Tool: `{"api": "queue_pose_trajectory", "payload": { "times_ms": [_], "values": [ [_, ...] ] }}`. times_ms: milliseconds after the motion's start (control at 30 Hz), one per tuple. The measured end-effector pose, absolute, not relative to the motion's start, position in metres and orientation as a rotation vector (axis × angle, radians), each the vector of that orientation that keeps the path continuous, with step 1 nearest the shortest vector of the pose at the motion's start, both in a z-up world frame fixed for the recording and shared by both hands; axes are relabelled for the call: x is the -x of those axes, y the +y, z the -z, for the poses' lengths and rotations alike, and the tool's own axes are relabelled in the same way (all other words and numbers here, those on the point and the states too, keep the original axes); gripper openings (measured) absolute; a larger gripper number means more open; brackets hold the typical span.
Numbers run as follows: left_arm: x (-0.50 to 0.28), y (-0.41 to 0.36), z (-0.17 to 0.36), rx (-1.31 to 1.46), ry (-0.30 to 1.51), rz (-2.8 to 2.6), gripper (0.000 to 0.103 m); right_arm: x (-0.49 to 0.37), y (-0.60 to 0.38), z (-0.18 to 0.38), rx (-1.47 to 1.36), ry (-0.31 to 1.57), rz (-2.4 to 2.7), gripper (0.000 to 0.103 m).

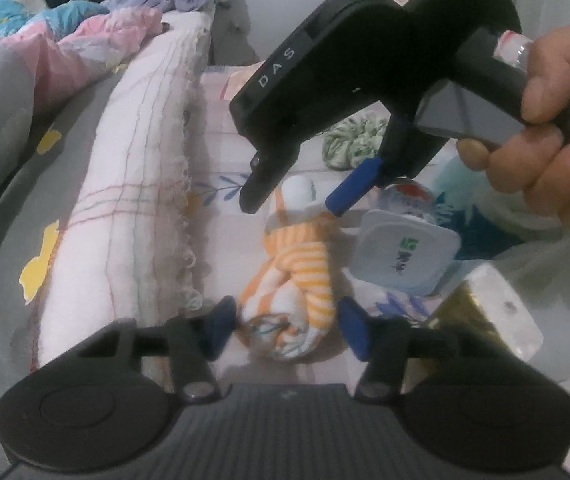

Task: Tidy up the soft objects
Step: 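Close both grippers on the orange-and-white striped rolled sock, then lift the striped sock and carry it over the cardboard box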

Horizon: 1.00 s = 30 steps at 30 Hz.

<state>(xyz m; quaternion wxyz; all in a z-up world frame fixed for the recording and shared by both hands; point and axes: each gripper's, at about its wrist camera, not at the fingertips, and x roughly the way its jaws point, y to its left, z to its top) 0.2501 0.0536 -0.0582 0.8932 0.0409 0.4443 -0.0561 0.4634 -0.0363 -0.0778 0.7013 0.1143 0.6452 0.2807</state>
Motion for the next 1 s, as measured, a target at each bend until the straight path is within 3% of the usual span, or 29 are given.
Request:
{"api": "queue_pose_trajectory", "payload": {
  "times_ms": [33, 167, 267, 633, 1000],
  "values": [
    [-0.25, 0.054, 0.058, -0.079, 0.923, 0.114, 0.051, -0.464, -0.033, 0.08, -0.242, 1.438, -0.63, 0.065],
    [-0.248, 0.056, 0.054, -0.079, 0.906, 0.1, 0.046, -0.461, -0.029, 0.084, -0.214, 1.428, -0.629, 0.041],
    [-0.241, 0.06, 0.044, -0.083, 0.88, 0.09, 0.045, -0.457, -0.033, 0.078, -0.251, 1.402, -0.648, 0.036],
    [-0.171, 0.05, -0.041, -0.082, 0.656, 0.104, 0.045, -0.395, -0.072, -0.028, -0.337, 1.132, -0.806, 0.033],
    [-0.122, -0.042, -0.091, -0.031, 0.506, 0.427, 0.045, -0.287, -0.231, -0.122, -0.386, 0.845, -0.697, 0.026]
  ]
}}
